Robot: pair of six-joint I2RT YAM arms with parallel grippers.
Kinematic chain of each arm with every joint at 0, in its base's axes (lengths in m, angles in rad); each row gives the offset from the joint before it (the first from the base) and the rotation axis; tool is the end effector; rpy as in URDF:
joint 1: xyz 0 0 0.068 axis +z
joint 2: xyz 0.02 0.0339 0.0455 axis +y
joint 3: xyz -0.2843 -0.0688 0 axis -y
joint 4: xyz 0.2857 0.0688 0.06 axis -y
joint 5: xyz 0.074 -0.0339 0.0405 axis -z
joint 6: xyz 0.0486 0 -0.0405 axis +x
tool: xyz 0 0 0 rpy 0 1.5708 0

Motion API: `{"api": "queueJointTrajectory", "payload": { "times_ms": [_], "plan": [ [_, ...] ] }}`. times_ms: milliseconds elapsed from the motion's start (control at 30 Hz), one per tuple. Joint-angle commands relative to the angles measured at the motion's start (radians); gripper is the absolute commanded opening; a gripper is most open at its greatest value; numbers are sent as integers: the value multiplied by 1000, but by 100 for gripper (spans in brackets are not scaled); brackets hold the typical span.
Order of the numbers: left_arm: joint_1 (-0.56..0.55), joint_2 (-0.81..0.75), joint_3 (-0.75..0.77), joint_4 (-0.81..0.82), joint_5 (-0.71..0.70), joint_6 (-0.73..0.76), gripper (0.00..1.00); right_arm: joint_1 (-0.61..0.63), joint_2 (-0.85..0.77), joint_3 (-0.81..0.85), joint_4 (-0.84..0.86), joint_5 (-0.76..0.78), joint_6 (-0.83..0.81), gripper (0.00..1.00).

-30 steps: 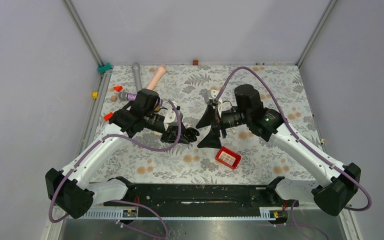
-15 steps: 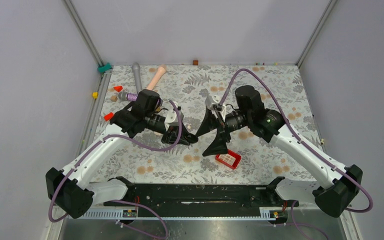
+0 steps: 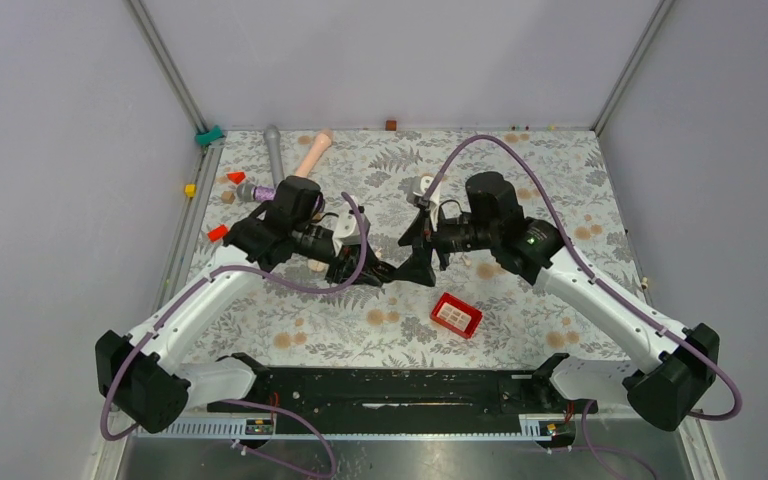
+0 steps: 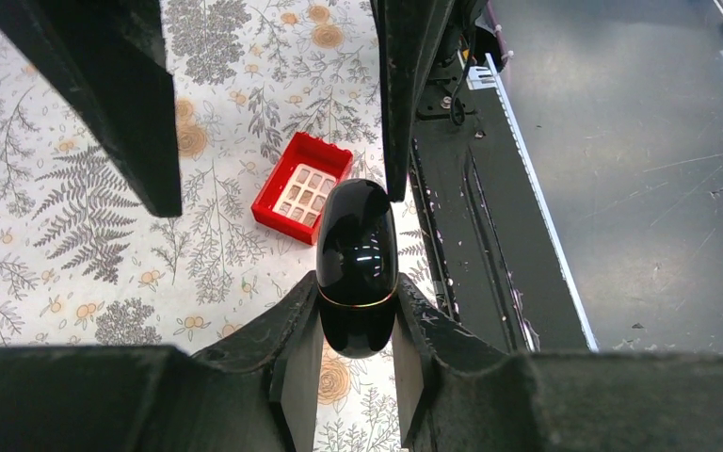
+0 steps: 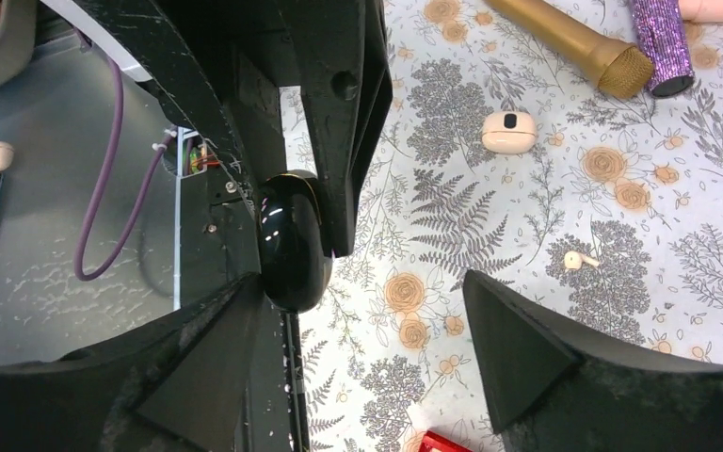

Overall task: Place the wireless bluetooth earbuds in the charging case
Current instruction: Close the charging case, then place the charging case at the center of the board.

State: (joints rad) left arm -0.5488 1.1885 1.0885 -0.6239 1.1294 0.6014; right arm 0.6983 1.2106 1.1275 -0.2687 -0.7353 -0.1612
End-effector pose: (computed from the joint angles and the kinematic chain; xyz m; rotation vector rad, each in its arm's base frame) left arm 0.2119 -0.1811 0.3457 1.5557 1.3578 -1.2339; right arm 0.2186 0.2261 0.3777 -1.2582 1.5169 1.0593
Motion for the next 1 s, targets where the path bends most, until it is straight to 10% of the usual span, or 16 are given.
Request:
{"api": "queueJointTrajectory", "payload": {
  "times_ms": [0,967],
  "plan": [
    [3,9,-7,81,43,-57,9,10,17,-3,43,54,-26,81],
    [4,22,-18,121,29,-107,13,88,24,-12,-21,-59,-176,32]
  ]
}}
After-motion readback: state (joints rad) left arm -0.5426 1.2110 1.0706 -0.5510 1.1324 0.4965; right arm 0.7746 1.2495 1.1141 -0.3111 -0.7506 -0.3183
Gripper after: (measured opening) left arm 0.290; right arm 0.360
